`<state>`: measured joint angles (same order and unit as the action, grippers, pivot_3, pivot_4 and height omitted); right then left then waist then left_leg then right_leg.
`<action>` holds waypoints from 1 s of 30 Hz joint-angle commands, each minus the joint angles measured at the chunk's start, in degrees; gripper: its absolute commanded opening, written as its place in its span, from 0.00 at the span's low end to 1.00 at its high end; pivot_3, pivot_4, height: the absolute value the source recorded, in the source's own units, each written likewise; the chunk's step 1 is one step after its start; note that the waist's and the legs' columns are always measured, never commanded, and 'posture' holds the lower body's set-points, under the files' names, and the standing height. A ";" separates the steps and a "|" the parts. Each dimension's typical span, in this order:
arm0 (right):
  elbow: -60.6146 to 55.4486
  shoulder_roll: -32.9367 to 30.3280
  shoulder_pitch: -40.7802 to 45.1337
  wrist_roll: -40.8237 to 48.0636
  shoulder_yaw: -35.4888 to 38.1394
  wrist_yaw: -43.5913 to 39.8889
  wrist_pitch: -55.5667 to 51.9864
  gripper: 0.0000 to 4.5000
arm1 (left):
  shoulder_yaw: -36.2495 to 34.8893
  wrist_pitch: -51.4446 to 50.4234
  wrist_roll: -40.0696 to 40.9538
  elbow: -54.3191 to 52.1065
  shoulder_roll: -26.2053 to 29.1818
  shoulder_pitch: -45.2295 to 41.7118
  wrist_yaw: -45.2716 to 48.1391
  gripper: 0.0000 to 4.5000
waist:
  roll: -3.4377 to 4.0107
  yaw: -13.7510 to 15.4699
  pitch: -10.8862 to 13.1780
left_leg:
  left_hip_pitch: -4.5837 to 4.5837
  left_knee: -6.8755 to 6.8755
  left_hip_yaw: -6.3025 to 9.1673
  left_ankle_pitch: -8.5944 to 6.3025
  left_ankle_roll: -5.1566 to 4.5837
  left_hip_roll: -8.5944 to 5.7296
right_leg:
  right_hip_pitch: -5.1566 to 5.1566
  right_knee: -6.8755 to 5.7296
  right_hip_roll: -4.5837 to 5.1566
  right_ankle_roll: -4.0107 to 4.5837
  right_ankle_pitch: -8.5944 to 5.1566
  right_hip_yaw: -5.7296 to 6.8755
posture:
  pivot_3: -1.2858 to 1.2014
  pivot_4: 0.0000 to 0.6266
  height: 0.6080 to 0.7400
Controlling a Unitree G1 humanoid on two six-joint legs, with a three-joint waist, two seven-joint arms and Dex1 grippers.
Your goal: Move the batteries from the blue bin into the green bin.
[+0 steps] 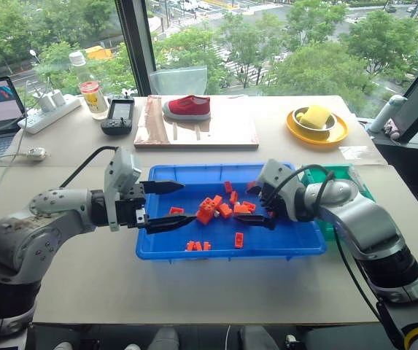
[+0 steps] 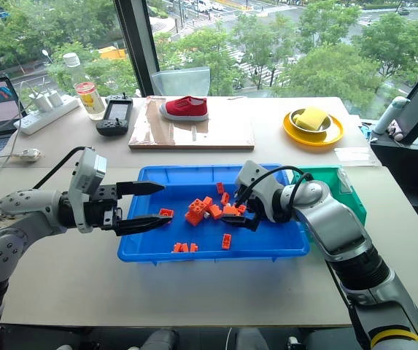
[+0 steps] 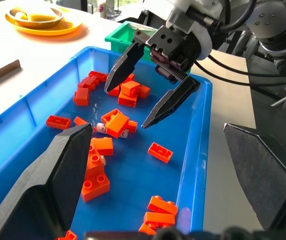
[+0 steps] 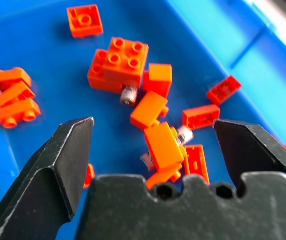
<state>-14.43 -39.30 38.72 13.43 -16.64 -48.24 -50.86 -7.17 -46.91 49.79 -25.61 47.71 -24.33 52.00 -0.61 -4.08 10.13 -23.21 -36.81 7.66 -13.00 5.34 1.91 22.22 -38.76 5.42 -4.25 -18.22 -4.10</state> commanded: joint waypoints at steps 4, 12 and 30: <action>2.42 2.48 1.73 -1.92 -1.02 0.33 3.49 0.99 | -1.29 -1.02 1.66 -2.86 0.03 -0.23 -1.39 1.00 | 0.00 -0.06 0.00 | 0.01 0.00 0.01 0.00 -0.01 0.01 | 0.00 -0.02 -0.01 0.00 0.00 0.00 | 0.52 0.24 1.00; 7.65 4.75 2.26 -4.70 -2.73 1.10 5.31 0.94 | -1.59 -1.32 2.47 -3.69 0.37 0.30 -1.91 1.00 | 0.00 -0.02 0.00 | 0.01 -0.01 0.01 0.00 0.00 -0.01 | 0.00 -0.03 0.00 0.00 0.00 0.00 | 0.52 0.24 1.00; 5.84 4.88 2.48 -6.55 -2.07 0.58 4.61 0.19 | -1.95 -0.98 2.51 -3.57 0.59 0.91 -1.19 1.00 | 0.00 -0.03 0.00 | 0.01 -0.01 0.01 0.00 0.00 0.00 | 0.00 -0.04 0.00 0.00 0.00 0.00 | 0.52 0.24 1.00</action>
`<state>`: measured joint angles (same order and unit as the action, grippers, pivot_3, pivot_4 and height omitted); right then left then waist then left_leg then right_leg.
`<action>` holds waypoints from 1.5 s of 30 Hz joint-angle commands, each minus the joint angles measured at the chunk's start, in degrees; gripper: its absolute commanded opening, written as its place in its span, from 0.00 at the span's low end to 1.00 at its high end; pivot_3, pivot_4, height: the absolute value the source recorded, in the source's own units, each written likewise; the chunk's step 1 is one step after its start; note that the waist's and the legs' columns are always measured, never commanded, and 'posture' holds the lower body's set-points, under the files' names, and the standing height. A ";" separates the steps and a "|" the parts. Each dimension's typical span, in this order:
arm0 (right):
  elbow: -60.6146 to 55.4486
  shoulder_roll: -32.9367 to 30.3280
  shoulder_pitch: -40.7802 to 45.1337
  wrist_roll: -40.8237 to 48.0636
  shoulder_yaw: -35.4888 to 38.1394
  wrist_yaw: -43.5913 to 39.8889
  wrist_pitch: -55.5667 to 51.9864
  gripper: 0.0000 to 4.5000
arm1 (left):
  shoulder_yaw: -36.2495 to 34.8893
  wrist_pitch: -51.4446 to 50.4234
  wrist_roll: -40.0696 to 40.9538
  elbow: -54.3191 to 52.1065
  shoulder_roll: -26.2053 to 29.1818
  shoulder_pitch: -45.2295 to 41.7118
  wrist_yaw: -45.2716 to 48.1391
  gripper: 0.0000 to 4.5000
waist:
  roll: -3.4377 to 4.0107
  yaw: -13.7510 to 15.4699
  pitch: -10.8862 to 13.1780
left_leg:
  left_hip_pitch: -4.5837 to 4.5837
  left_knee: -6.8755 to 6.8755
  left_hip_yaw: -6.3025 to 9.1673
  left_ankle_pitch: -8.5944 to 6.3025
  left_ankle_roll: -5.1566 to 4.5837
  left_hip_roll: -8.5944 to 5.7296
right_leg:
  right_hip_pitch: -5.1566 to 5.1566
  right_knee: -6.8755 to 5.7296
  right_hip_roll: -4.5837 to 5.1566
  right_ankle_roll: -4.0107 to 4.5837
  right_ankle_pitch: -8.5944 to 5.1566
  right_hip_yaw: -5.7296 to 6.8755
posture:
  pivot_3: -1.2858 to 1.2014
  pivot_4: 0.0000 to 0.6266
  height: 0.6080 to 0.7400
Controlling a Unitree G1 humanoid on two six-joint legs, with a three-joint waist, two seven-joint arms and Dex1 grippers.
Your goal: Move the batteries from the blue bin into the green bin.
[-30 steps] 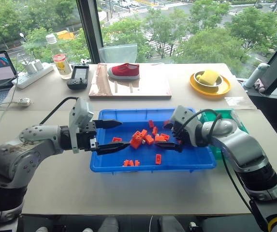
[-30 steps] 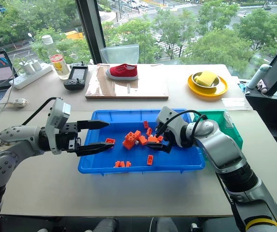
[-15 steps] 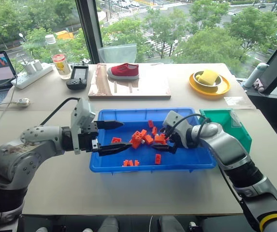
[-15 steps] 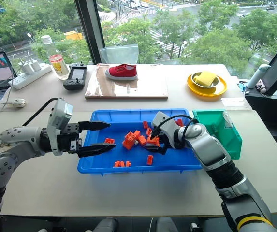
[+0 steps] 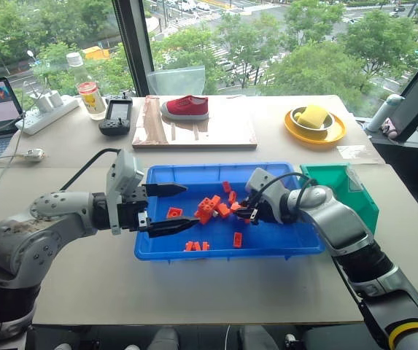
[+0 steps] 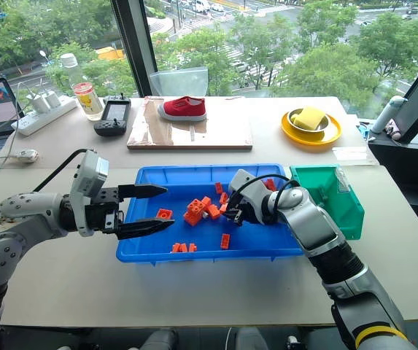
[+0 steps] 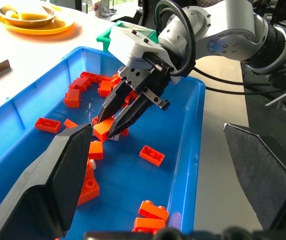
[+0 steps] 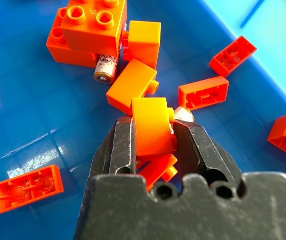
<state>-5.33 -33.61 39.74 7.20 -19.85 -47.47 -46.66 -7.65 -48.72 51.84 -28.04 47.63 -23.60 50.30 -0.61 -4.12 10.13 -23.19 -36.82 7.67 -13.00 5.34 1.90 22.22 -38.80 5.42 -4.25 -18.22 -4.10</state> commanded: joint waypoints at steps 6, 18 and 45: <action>-15.48 -6.44 0.37 8.48 15.66 -1.79 -8.18 0.19 | -2.36 0.73 0.74 -1.61 1.02 1.53 0.62 1.00 | 0.04 0.20 0.03 | -0.06 0.00 0.00 0.00 0.00 -0.01 | 0.03 0.01 0.02 0.00 0.00 -0.01 | 0.52 0.24 1.00; -23.11 -19.99 -15.90 9.56 22.95 0.02 -12.38 0.69 | -3.07 1.30 0.47 -1.49 1.12 3.24 1.28 1.00 | 0.02 0.05 0.02 | 0.02 0.00 -0.05 -0.05 -0.09 0.00 | -0.02 0.03 0.00 0.00 0.00 -0.04 | 0.52 0.24 1.00; 29.97 -0.50 20.69 -8.96 -11.42 -24.87 31.26 0.99 | -4.68 -0.14 2.79 -4.44 0.66 5.32 -1.53 1.00 | 0.01 -0.87 0.04 | 0.03 0.05 -0.01 0.02 0.04 0.04 | -0.01 0.11 -0.02 0.00 0.00 0.02 | 0.52 0.24 1.00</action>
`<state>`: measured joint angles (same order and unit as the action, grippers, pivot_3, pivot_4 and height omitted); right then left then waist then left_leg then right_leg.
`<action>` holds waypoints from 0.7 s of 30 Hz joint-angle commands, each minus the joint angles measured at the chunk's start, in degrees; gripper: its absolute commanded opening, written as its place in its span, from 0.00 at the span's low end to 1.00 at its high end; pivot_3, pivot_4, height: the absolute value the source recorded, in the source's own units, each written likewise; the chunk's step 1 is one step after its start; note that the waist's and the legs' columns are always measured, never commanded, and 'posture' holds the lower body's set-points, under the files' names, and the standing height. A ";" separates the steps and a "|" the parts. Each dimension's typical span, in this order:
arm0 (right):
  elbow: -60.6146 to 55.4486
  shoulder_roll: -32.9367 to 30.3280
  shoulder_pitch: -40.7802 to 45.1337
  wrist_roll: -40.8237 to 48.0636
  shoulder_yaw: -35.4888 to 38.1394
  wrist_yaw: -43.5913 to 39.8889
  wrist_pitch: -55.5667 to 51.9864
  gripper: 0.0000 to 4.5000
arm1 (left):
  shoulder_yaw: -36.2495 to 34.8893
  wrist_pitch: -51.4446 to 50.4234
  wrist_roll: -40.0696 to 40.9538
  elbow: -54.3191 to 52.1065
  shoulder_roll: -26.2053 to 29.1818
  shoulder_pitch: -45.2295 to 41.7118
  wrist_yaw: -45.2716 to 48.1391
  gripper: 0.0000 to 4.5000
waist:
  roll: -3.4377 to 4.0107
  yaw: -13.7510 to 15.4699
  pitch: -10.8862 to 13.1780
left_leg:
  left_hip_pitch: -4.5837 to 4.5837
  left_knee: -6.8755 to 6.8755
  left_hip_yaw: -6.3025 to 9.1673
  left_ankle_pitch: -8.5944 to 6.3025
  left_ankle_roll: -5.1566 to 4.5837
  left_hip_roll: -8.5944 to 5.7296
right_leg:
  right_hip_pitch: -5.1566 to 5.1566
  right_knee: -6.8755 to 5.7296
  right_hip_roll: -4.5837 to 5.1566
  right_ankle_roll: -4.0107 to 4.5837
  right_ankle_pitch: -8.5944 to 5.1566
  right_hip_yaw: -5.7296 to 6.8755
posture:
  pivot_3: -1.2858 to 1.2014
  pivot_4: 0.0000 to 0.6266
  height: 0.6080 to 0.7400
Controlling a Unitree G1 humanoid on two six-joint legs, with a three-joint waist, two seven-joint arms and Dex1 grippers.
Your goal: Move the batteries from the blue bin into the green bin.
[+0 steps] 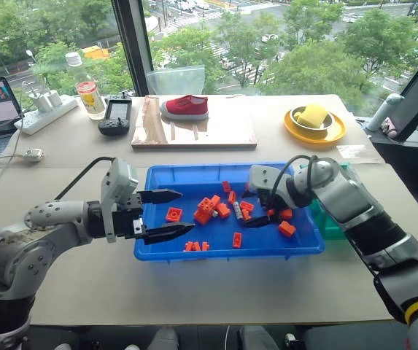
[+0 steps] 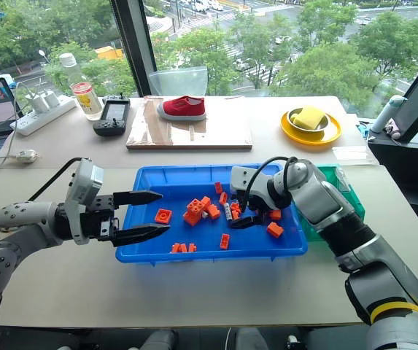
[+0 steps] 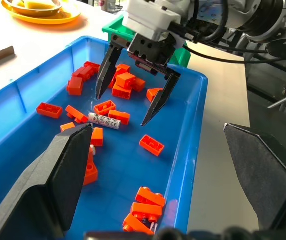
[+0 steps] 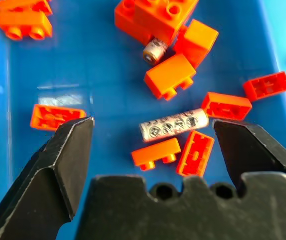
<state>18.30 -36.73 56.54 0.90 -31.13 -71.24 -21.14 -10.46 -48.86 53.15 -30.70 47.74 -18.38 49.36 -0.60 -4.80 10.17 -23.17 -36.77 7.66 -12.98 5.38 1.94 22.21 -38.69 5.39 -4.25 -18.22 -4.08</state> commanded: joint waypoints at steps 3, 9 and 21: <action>12.26 4.99 5.78 -4.94 -0.77 -2.58 9.46 0.99 | -2.02 -0.13 2.03 -2.18 0.73 0.49 -1.23 1.00 | 0.00 -0.62 0.00 | -0.01 0.00 0.01 0.03 0.06 0.00 | 0.00 -0.03 0.01 0.00 0.00 0.01 | 0.52 0.24 1.00; 19.38 7.92 7.32 -8.29 -1.00 -4.18 14.17 0.99 | -2.42 -0.39 2.98 -2.65 1.10 0.75 -2.11 1.00 | 0.01 -0.76 0.00 | -0.01 0.00 0.03 0.11 0.20 -0.01 | 0.00 -0.06 0.01 0.00 0.00 0.03 | 0.52 0.24 1.00; 22.41 9.88 6.06 -11.15 0.19 -6.20 16.30 0.99 | -2.37 -0.36 4.30 -2.89 1.77 0.58 -3.51 1.00 | 0.01 -0.91 0.00 | 0.06 0.01 0.03 0.10 0.19 0.00 | -0.01 -0.17 0.01 0.00 0.00 0.02 | 0.52 0.24 1.00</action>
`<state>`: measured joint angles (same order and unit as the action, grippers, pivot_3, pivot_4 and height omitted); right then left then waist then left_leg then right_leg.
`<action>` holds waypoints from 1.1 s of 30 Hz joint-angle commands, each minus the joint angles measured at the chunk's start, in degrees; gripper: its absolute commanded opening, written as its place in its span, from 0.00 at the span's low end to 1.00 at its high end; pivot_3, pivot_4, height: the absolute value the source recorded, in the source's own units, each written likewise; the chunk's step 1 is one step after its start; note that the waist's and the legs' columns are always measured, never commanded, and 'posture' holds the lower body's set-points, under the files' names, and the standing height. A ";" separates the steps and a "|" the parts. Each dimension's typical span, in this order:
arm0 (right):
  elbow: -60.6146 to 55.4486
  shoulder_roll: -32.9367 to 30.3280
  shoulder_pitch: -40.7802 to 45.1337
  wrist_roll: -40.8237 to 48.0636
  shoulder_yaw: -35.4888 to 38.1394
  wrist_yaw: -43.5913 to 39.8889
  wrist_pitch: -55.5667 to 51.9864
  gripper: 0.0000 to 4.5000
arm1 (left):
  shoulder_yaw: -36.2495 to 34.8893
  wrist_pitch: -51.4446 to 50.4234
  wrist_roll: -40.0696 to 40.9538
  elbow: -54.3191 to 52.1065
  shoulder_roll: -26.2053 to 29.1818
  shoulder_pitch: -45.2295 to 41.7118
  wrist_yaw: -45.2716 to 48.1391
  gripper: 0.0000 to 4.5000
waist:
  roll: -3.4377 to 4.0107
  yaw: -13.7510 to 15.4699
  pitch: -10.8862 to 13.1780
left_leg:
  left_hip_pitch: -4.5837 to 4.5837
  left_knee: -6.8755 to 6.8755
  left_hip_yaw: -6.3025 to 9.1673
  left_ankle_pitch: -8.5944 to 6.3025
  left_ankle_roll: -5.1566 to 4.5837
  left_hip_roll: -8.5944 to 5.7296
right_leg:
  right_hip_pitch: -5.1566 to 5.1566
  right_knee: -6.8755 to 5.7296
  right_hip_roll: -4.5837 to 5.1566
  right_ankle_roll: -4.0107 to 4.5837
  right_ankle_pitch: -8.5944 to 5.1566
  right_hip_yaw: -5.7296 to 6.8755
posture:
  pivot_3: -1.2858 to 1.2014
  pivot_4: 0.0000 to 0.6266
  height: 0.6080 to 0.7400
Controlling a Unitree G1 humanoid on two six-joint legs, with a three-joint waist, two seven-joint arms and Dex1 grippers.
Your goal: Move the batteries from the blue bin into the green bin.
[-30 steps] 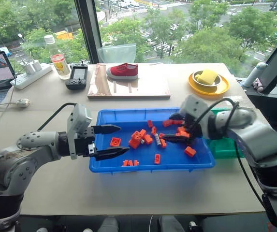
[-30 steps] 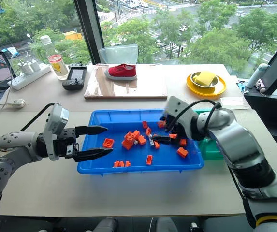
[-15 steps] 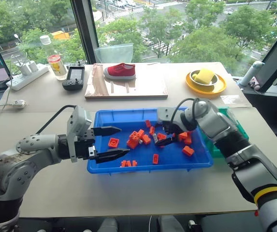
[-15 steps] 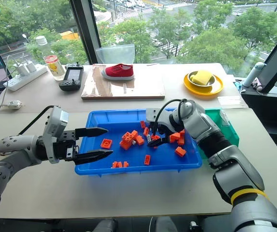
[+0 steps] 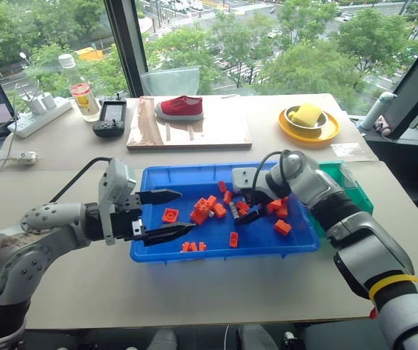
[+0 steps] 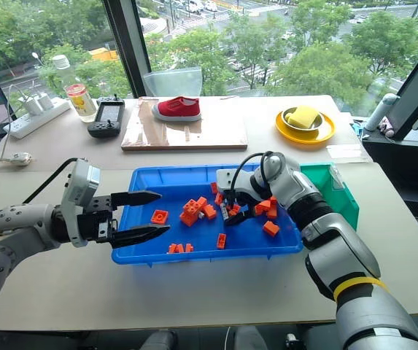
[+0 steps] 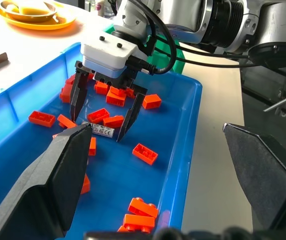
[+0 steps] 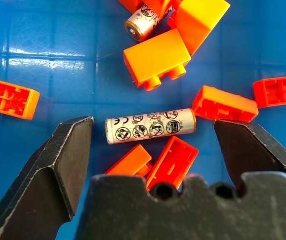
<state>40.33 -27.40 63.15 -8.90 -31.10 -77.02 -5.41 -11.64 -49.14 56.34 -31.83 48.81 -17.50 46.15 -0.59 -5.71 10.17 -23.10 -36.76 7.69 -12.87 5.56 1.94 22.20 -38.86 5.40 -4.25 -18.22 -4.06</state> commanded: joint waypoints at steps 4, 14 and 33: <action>0.42 0.82 -0.76 -1.84 0.54 -1.01 0.36 0.94 | -1.01 -0.14 1.35 -1.88 0.74 -0.50 -0.64 1.00 | 0.00 -0.01 0.00 | 0.02 0.00 0.00 0.00 0.00 0.00 | 0.00 -0.01 0.00 0.00 0.00 0.00 | 0.52 0.24 1.00; 0.28 1.20 -0.85 -2.76 1.12 -0.96 0.28 0.56 | -0.94 -0.54 2.01 -2.17 0.88 -0.78 -1.31 1.00 | 0.00 -0.01 0.00 | 0.03 0.00 0.00 0.00 0.00 0.00 | -0.01 -0.03 0.00 0.00 0.00 0.00 | 0.52 0.24 1.00; -37.86 -22.69 -6.62 6.60 27.76 5.12 -31.90 0.56 | -1.40 -1.33 3.64 -2.58 1.47 0.02 -2.21 1.00 | 0.03 0.79 0.03 | -0.08 -0.01 0.01 -0.05 -0.08 -0.03 | 0.02 0.01 0.03 0.00 0.00 -0.01 | 0.52 0.24 1.00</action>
<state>2.90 -46.00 57.62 -1.71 -8.79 -75.39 -33.88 -12.11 -50.41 58.92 -33.25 49.55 -17.20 43.83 -0.56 -4.92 10.20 -23.19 -36.78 7.70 -12.93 5.47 1.90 22.22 -38.83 5.44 -4.25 -18.22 -4.07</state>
